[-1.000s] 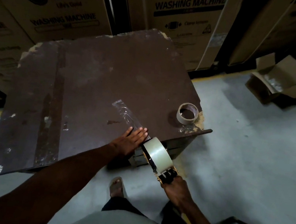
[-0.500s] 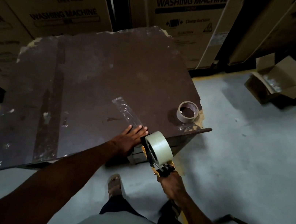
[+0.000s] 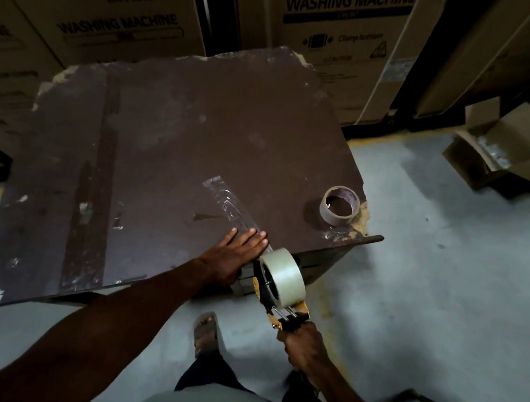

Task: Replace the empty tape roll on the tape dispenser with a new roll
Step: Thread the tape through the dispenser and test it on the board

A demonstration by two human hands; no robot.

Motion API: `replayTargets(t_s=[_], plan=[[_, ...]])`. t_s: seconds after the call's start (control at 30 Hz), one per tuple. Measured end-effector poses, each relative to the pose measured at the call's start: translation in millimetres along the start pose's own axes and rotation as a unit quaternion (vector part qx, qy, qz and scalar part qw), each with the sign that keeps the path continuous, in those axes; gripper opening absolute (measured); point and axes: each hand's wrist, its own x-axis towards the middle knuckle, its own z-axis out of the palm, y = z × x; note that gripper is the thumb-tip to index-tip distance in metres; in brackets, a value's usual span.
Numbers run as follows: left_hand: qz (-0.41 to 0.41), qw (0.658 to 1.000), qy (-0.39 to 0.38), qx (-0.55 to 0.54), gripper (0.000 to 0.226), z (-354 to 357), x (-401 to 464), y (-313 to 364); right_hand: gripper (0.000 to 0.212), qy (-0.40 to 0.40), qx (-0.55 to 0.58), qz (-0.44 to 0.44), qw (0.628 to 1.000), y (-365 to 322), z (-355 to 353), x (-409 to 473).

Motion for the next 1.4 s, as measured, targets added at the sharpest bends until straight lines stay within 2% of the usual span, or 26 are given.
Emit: replayTargets(t_s=[0.2, 0.33, 0.47, 0.53, 0.67, 0.73, 0.87, 1.0, 1.03, 1.13, 1.23, 1.33, 1.4], plan=[[-0.005, 1.0, 0.009, 0.023, 0.099, -2, -3, 6, 0.009, -0.066, 0.056, 0.007, 0.996, -4, -19, -17], [-0.01, 1.0, -0.001, 0.005, 0.095, -4, -1, 7, 0.016, -0.113, 0.074, 0.008, 0.991, -12, -38, -28], [-0.026, 0.997, -0.002, -0.075, 0.071, -21, -2, 5, 0.027, -0.184, 0.11, 0.021, 0.977, -19, -62, -37], [-0.04, 0.991, -0.002, -0.128, 0.065, -36, -2, 8, 0.035, -0.215, 0.143, 0.058, 0.964, -24, -73, -39], [-0.068, 0.975, 0.0, -0.21, 0.057, -47, 2, 11, 0.025, -0.277, 0.224, 0.125, 0.926, -40, -84, -44], [-0.092, 0.948, 0.019, -0.303, 0.048, -46, 4, 7, 0.021, -0.309, 0.254, 0.11, 0.91, -51, -85, -47], [-0.152, 0.855, 0.074, -0.491, 0.018, -62, -6, -2, 0.019, -0.354, 0.298, 0.083, 0.883, -89, -74, -47], [-0.215, 0.747, 0.208, -0.593, 0.028, -94, -22, -29, 0.014, -0.382, 0.351, 0.068, 0.852, -132, -53, -34], [-0.215, 0.732, 0.236, -0.602, 0.031, -101, -28, -33, 0.012, -0.394, 0.366, 0.062, 0.841, -142, -49, -32], [-0.208, 0.707, 0.284, -0.613, 0.034, -117, -45, -50, 0.02, -0.443, 0.383, 0.026, 0.81, -180, -39, -24], [-0.178, 0.705, 0.321, -0.607, 0.037, -136, -53, -62, 0.03, -0.481, 0.377, 0.0, 0.791, -214, -37, -17], [-0.176, 0.689, 0.352, -0.609, 0.04, -153, -53, -68, 0.028, -0.509, 0.375, -0.012, 0.774, -245, -43, -8], [-0.183, 0.701, 0.391, -0.567, 0.055, -164, -51, -70, 0.029, -0.524, 0.371, -0.013, 0.767, -263, -51, -4]])
